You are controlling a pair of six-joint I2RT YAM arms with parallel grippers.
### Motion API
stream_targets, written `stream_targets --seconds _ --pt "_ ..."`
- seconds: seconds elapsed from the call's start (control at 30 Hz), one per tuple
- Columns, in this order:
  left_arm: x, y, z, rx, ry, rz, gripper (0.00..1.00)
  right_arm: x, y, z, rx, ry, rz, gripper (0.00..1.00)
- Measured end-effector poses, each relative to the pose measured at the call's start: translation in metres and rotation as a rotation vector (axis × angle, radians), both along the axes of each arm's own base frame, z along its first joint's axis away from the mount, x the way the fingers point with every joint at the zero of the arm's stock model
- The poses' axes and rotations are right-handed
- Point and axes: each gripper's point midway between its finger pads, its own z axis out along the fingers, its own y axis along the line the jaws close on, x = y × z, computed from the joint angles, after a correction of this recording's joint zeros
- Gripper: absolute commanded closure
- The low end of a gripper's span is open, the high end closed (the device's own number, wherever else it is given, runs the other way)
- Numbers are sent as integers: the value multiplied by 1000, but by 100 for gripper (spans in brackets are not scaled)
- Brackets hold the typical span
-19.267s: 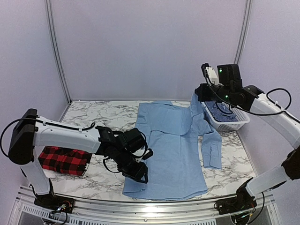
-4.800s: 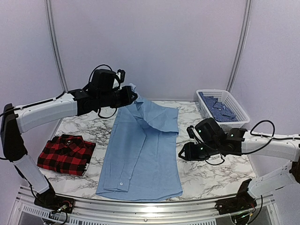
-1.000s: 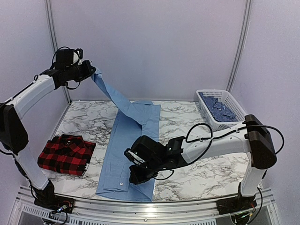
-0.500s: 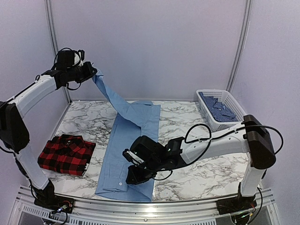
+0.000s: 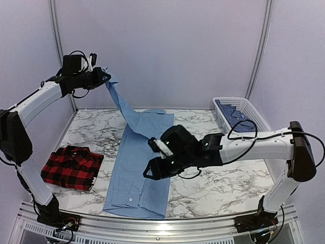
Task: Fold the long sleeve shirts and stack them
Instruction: Fold the 1/3-folded shirt at the center of the board, then fold the sleeve of the rectangle-folded shirt.
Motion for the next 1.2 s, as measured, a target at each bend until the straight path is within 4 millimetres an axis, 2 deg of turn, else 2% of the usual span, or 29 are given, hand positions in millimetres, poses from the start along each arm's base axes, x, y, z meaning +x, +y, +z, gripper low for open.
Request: stream_targets --seconds 0.1,0.23,0.37,0.57,0.67,0.8,0.9,1.0,1.1,1.2 --pt "-7 -15 5 -4 -26 -74 97 35 -23 20 31 -42 -100 51" --pt "-22 -43 7 -2 -62 -192 96 71 -52 27 31 -76 -208 51" --pt "-47 -69 -12 9 -38 -292 96 88 -71 22 10 -86 -253 50" --pt "-81 -85 -35 29 -4 -379 94 107 -91 16 -14 -94 -297 50" --pt "-109 -94 -40 41 -6 -437 94 117 -100 15 -21 -98 -321 50" --pt "-151 -118 -53 72 -4 -542 94 127 -110 13 -30 -105 -342 49" --pt "-183 -137 -75 103 33 -623 94 131 -116 12 -37 -110 -350 49" --pt "-213 -148 -112 143 119 -681 94 133 -117 11 -42 -116 -347 49" --pt "-236 -154 -141 187 194 -713 94 134 -117 7 -53 -114 -340 48" --pt "-254 -162 -161 231 250 -742 94 134 -117 -1 -66 -104 -333 48"
